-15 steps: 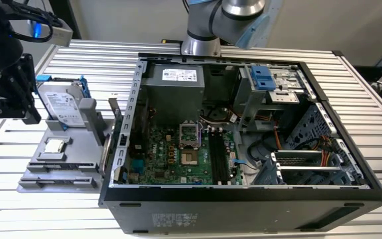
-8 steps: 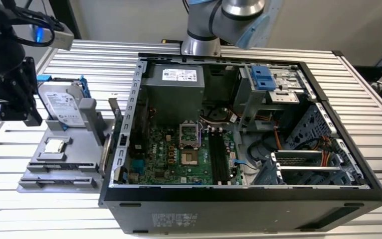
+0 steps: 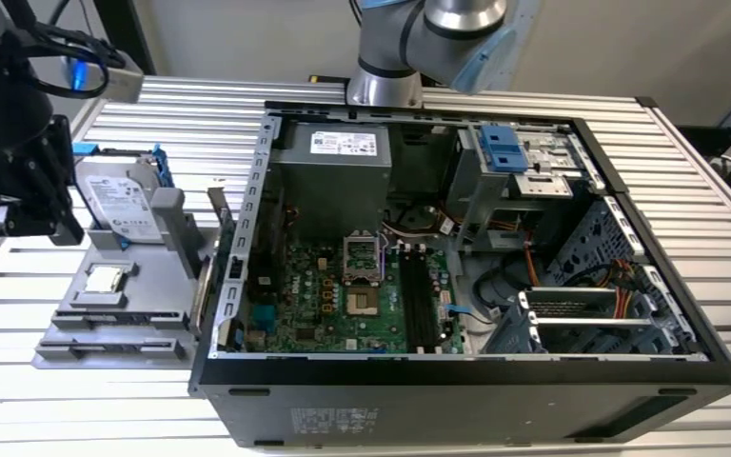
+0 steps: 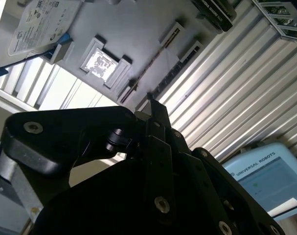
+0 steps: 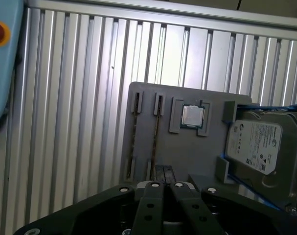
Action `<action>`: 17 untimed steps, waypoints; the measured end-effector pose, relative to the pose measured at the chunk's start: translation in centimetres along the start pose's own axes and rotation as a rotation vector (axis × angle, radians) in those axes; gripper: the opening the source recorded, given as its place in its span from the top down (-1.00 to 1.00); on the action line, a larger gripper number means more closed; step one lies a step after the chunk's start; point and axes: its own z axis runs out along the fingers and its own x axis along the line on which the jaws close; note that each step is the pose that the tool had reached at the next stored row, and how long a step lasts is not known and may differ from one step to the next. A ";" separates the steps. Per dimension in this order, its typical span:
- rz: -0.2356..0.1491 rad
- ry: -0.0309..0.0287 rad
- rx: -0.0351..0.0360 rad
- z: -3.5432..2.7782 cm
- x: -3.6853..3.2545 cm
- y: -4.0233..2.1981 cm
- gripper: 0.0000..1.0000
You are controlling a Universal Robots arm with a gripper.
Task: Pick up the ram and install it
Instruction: 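Pick up the ram and move it above insertion slot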
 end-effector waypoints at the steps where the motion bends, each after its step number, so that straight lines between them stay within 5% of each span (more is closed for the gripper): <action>1: 0.000 0.0000 0.0000 0.07 0.00 0.00 1.00; 11: 0.012 0.0001 0.0075 1.64 0.05 0.13 1.00; 17: 0.025 -0.0002 0.0078 2.44 0.81 0.29 1.00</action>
